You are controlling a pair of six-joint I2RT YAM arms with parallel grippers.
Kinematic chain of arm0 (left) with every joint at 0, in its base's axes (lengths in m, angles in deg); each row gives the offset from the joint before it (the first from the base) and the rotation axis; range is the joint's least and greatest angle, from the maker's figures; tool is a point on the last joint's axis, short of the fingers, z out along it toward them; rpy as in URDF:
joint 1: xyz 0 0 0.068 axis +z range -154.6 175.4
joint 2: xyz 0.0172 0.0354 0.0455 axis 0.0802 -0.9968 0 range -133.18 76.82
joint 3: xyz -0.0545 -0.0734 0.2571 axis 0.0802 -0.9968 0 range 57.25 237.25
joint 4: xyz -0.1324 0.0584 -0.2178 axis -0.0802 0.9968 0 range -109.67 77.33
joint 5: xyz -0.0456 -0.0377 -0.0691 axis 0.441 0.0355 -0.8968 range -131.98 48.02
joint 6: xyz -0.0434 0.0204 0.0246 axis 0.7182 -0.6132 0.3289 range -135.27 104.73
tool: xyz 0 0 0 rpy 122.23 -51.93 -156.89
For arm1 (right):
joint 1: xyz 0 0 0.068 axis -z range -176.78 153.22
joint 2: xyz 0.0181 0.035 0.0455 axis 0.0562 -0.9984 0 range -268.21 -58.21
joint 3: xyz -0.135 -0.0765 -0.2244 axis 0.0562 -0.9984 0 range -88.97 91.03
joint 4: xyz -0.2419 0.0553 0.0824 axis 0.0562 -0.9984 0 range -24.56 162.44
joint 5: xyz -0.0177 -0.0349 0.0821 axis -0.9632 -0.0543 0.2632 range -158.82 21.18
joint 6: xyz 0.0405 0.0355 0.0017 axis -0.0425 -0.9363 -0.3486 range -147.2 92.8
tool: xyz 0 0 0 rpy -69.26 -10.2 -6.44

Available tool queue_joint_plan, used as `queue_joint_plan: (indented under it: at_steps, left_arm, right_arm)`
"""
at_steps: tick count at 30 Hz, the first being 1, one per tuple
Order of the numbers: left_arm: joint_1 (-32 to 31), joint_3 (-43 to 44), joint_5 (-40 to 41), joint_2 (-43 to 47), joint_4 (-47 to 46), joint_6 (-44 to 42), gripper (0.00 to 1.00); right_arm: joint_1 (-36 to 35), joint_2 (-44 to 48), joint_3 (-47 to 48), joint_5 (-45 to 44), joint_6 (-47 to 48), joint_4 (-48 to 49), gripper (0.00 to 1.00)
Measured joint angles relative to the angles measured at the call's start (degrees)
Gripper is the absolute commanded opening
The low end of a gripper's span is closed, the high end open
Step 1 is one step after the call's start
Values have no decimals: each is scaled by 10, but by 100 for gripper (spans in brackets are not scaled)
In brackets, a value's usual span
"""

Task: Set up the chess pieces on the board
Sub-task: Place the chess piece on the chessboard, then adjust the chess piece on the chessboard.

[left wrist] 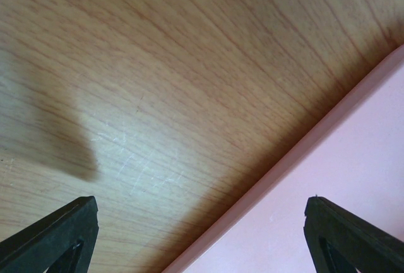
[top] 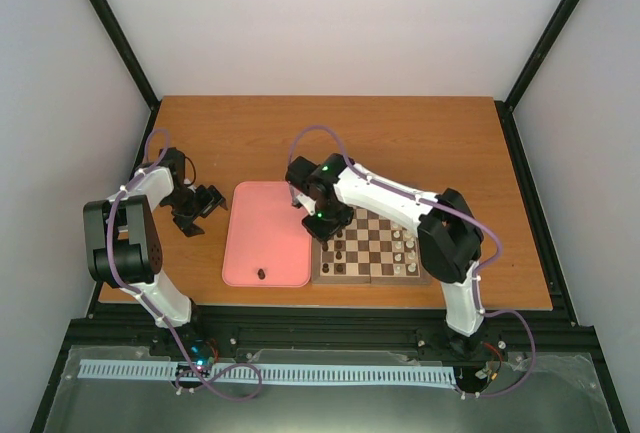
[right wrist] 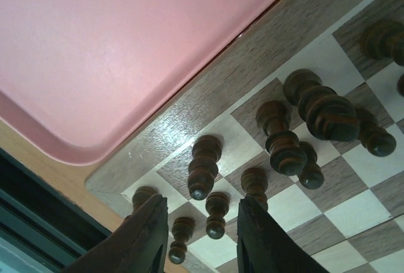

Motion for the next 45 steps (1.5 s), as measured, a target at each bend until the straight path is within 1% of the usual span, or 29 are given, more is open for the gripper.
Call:
queue_joint_plan:
  at_steps: [6, 13, 19, 29, 45]
  left_arm:
    - [0, 0, 0, 0, 0, 0, 100]
    - [0, 0, 0, 0, 0, 0, 100]
    - [0, 0, 0, 0, 0, 0, 100]
    - [0, 0, 0, 0, 0, 0, 100]
    - [0, 0, 0, 0, 0, 0, 100]
  right_arm:
    - [-2, 10, 4, 14, -5, 1, 32]
    - [-9, 8, 4, 24, -12, 6, 28]
    - [-10, 5, 4, 24, -16, 7, 28]
    - [-10, -20, 0, 7, -23, 6, 28]
    - [-10, -24, -3, -30, -25, 2, 28]
